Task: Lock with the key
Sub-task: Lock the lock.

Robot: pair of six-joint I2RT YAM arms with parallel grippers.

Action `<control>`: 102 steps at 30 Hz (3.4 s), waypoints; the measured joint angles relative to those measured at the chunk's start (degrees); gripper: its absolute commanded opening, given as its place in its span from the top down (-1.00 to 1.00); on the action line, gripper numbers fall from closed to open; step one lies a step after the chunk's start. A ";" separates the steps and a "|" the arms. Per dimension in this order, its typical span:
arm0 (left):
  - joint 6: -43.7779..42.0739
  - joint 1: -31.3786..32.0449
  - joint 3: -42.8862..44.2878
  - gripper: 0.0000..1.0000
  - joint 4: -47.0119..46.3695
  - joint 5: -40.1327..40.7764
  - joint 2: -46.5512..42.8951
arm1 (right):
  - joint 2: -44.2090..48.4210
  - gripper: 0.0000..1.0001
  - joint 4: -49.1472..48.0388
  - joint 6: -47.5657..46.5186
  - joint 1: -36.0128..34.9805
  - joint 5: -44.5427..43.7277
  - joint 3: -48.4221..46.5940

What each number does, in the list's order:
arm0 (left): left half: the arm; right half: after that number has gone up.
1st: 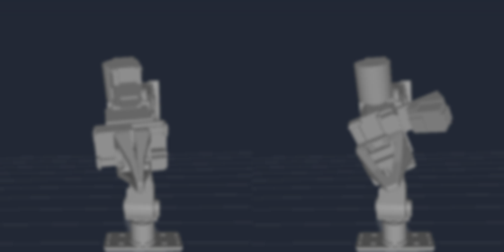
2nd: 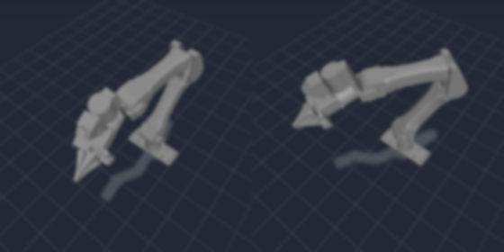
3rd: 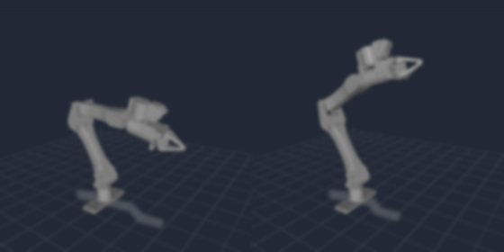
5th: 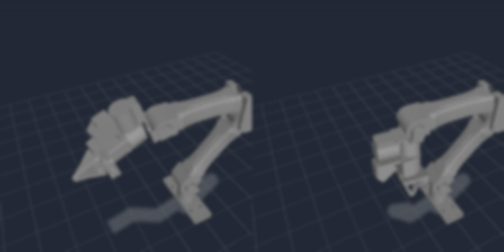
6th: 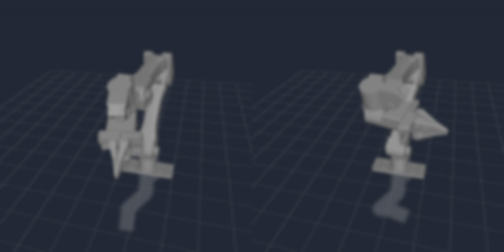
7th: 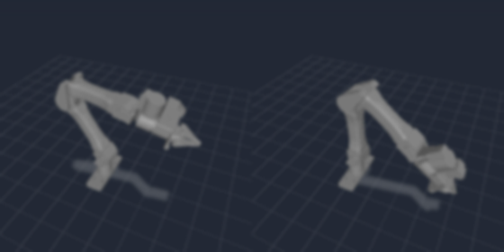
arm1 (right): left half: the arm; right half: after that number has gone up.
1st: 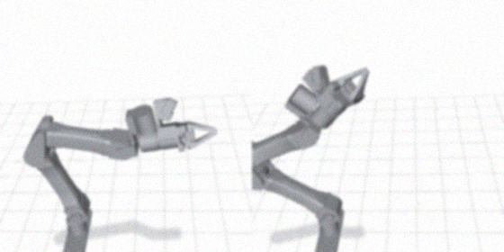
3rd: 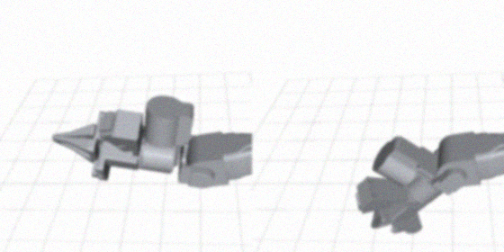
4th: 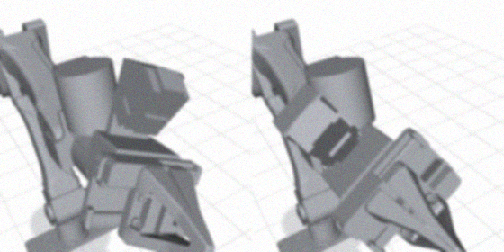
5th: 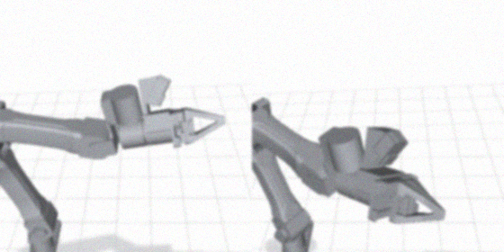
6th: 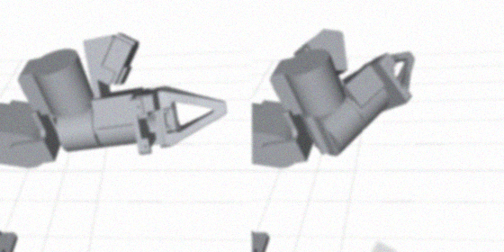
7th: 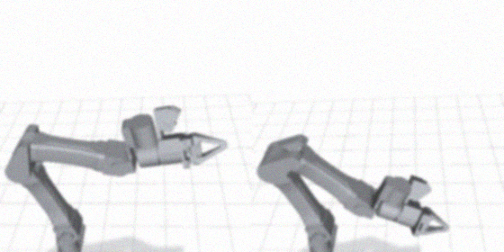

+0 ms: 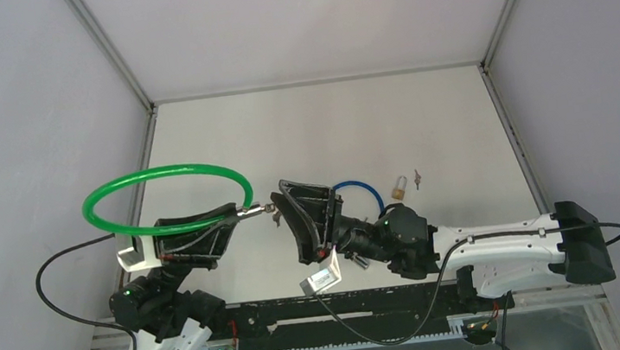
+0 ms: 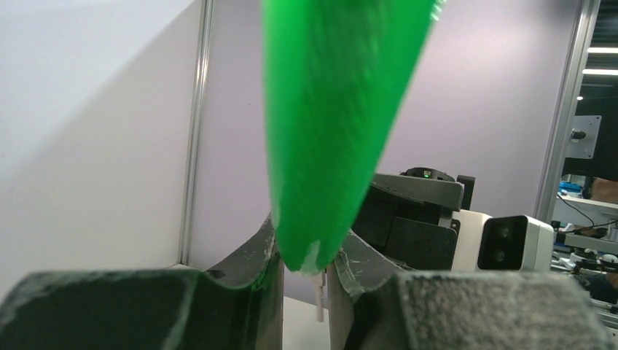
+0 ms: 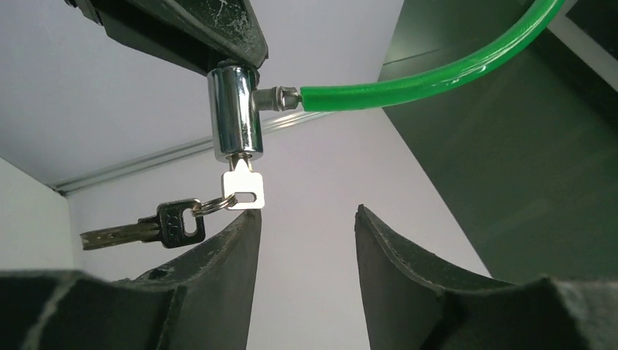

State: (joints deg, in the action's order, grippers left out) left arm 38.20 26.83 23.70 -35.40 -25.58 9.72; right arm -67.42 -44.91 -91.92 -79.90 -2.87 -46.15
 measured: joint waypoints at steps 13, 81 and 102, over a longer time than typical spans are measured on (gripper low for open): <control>0.42 -0.02 0.00 1.00 0.02 -0.02 0.13 | -0.31 -0.10 5.18 -5.75 -1.25 -2.67 0.00; -1.64 -0.39 -0.50 1.00 -0.37 -4.15 -0.50 | 6.80 -0.68 32.39 84.48 13.70 23.56 -25.49; 0.87 -1.29 -0.50 1.00 -1.01 -3.43 -0.09 | -7.02 1.00 27.28 96.91 11.69 24.17 -30.73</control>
State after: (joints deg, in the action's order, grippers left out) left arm 39.07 25.54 23.20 -36.40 -29.02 9.63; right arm -74.43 -17.63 4.99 -68.20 21.30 -76.88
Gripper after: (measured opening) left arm 0.252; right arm 0.044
